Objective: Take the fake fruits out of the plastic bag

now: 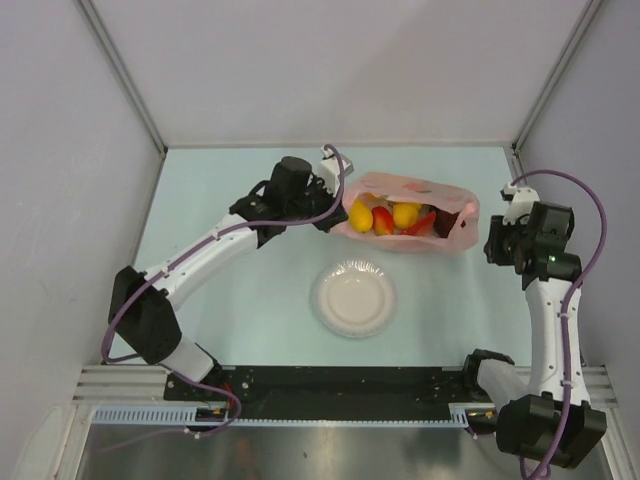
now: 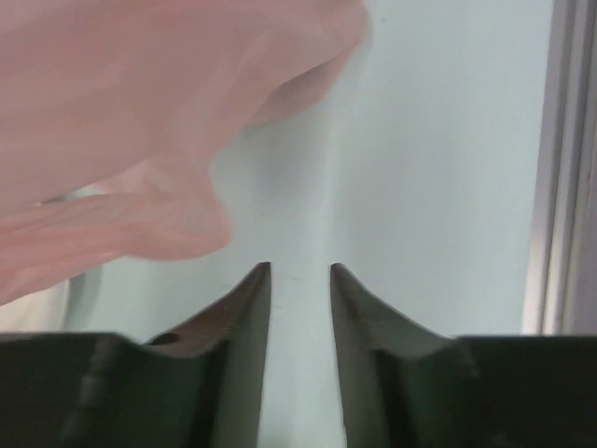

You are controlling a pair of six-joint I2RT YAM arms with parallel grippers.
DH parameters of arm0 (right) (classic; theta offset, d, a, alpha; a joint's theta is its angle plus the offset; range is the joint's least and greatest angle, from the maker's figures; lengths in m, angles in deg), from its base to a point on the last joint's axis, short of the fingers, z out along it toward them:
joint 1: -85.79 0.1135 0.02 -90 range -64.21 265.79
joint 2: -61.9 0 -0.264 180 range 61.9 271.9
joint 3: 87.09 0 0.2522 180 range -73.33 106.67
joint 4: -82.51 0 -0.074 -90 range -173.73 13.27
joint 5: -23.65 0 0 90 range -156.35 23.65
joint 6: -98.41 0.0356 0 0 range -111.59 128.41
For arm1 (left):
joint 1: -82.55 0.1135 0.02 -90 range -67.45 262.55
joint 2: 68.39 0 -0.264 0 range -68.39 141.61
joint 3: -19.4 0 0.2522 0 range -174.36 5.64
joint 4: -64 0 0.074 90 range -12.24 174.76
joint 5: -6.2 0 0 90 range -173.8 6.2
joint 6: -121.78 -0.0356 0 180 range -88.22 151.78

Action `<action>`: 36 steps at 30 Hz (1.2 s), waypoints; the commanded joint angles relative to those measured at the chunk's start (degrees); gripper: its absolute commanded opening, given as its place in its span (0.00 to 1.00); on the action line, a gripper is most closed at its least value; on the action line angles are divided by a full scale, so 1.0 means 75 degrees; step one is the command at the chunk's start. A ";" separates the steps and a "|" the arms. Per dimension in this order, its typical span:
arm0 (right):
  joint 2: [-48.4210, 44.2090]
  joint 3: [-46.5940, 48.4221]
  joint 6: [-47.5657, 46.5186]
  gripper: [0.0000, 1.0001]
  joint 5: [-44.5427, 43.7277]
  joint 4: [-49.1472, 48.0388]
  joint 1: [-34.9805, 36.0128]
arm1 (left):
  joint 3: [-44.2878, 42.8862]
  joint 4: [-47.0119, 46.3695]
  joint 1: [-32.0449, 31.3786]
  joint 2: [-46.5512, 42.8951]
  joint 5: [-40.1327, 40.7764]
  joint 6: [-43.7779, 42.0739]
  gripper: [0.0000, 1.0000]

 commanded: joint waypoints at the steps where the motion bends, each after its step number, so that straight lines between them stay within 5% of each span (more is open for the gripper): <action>1: -0.0194 0.0535 -0.1170 0.47 0.1839 0.0523 -0.0063 | -0.0169 -0.0422 -0.0187 -0.0036 -0.1399 0.0837 0.00; 3: -0.0427 0.0888 -0.1358 0.63 0.2555 0.0407 -0.0040 | -0.0321 -0.0433 -0.0187 0.0023 -0.1212 0.0732 0.00; 6: -0.0862 0.1440 -0.0822 0.67 0.3601 -0.0271 0.0509 | -0.0358 -0.0468 -0.0175 0.0116 -0.1106 0.0649 0.00; 7: -0.0909 0.1499 -0.0494 0.66 0.3497 -0.0853 0.1335 | -0.0311 -0.0480 -0.0175 0.0140 -0.1118 0.0661 0.00; 11: -0.0407 0.1675 -0.0080 0.56 0.2151 -0.1574 0.4157 | -0.0193 -0.0492 -0.0175 0.0164 -0.1013 0.0778 0.00; 14: 0.0457 0.1558 -0.0163 0.41 0.2056 -0.1750 0.4833 | -0.0205 -0.0387 -0.0128 0.0198 -0.0953 0.0942 0.00; 19: 0.2193 0.1546 0.0199 0.31 0.1880 -0.2707 0.4894 | -0.0217 -0.0270 -0.0081 0.0046 -0.0837 0.1012 0.00; 30: 0.4597 0.1546 0.0786 0.39 0.1258 -0.4924 0.4800 | 0.0509 -0.0527 0.0598 -0.0528 -0.1328 0.1551 0.00; 33: 0.5136 0.1546 0.0810 0.51 0.1013 -0.5275 0.4999 | 0.0685 -0.0656 0.0645 -0.0563 -0.1563 0.1575 0.00; 36: 0.5640 0.1546 0.1089 0.99 0.0196 -0.5569 0.5151 | 0.0768 -0.0726 0.0645 -0.0540 -0.1715 0.1575 0.00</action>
